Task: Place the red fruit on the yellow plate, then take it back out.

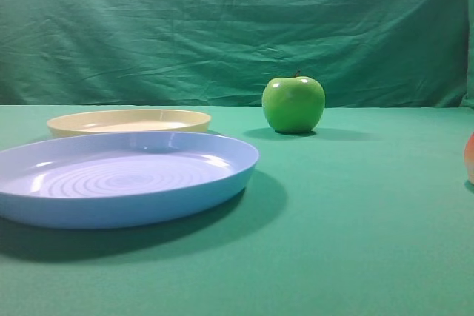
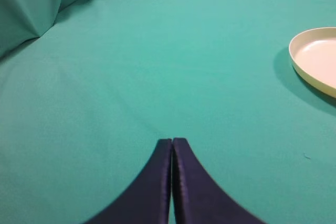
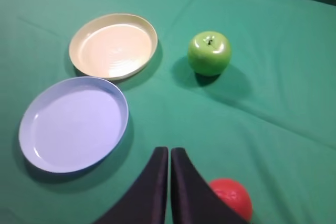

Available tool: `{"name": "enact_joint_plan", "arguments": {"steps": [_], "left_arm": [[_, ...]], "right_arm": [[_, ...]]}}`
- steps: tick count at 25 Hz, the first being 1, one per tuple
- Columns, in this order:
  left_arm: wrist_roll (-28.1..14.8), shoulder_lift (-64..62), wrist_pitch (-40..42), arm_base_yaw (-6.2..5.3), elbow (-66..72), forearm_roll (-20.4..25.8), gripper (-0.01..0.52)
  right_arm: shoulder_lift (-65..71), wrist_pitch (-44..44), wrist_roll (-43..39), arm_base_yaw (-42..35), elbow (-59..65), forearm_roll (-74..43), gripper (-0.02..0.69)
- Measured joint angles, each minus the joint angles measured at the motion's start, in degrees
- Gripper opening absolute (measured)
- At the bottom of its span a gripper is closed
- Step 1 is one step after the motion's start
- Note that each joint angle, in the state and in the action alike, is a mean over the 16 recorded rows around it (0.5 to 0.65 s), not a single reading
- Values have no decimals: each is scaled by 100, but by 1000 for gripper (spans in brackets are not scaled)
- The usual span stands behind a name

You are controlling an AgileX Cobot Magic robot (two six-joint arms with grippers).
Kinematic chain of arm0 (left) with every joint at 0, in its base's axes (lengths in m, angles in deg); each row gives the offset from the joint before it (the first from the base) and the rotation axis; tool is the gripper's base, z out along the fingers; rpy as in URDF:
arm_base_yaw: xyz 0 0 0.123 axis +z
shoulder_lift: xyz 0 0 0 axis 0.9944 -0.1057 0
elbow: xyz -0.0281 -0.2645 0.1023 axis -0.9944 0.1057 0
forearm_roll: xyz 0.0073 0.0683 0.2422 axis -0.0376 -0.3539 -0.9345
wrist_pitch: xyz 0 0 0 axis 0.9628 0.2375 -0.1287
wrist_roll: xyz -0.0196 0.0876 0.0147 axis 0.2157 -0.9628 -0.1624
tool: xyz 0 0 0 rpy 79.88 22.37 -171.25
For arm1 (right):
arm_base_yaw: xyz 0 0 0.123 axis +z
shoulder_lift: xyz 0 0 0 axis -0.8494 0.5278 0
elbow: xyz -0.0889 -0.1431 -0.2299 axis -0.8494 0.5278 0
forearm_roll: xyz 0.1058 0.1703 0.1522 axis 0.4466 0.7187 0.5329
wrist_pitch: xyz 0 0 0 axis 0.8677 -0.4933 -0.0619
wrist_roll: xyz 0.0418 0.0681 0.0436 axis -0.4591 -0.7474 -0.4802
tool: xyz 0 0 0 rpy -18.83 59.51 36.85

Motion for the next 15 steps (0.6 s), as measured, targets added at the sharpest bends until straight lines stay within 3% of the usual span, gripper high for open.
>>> {"name": "enact_joint_plan", "arguments": {"steps": [6,15], "left_arm": [[-4,0,0,0,0,0,0],[-4,0,0,0,0,0,0]], "right_arm": [[-695,-103,-243,0,-9,-133,0],[-1247,54,-1255,-70,206,-1093,0]]}}
